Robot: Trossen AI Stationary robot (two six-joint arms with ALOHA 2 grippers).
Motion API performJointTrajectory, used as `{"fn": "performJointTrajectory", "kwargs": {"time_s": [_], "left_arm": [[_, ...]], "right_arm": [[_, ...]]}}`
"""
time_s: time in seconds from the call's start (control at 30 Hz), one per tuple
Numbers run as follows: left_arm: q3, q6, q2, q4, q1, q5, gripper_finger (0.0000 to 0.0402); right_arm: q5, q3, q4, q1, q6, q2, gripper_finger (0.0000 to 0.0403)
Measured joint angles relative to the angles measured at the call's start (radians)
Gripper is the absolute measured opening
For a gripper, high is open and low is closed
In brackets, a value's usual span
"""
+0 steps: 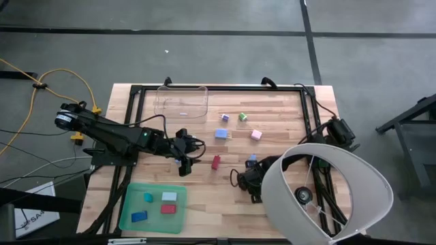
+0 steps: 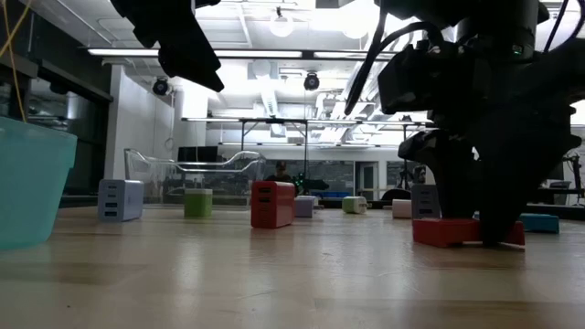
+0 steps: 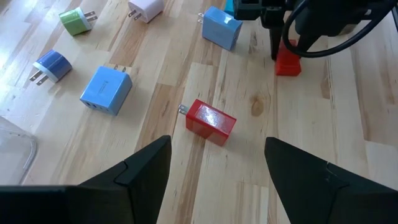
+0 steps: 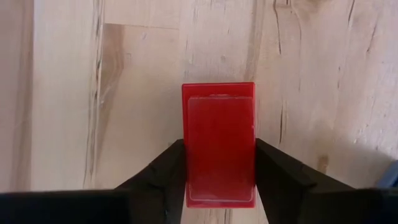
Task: Pick & Place Office items
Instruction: Put the red digital clock into the green bin
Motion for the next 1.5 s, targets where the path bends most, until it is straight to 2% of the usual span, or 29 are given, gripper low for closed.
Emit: {"fn": "performJointTrajectory", "kwargs": {"time_s": [0.17,0.63,0.97,1.17,1.33,1.5], "left_arm": [[0.000,0.000,0.000,0.002,0.000,0.000,0.0253],[0.000,0.000,0.000,0.033,0.000,0.000,0.0253],[0.000,0.000,0.000,0.036,0.000,0.000,0.0253],[0.000,0.000,0.000,0.037,0.000,0.000,0.0253],[0.000,0.000,0.000,0.039,0.000,0.000,0.0253],[0.000,0.000,0.000,0.081,0.000,0.000,0.0253]], "right_arm": [[-0.090,-0.001,0.048,-0.034,0.006,-0.022,0.0141],[-0.158,0.001,0.313,-0.157,-0.017,-0.024,0.0144],[-0.406,0.001,0.570,-0.224,0.025,-0.025,0.0143],[-0.539,0.003,0.710,-0.268,0.120,-0.027,0.0143],[-0.609,0.003,0.768,-0.304,0.206,-0.027,0.0143],[-0.624,0.003,0.769,-0.326,0.227,-0.027,0.0143]]}}
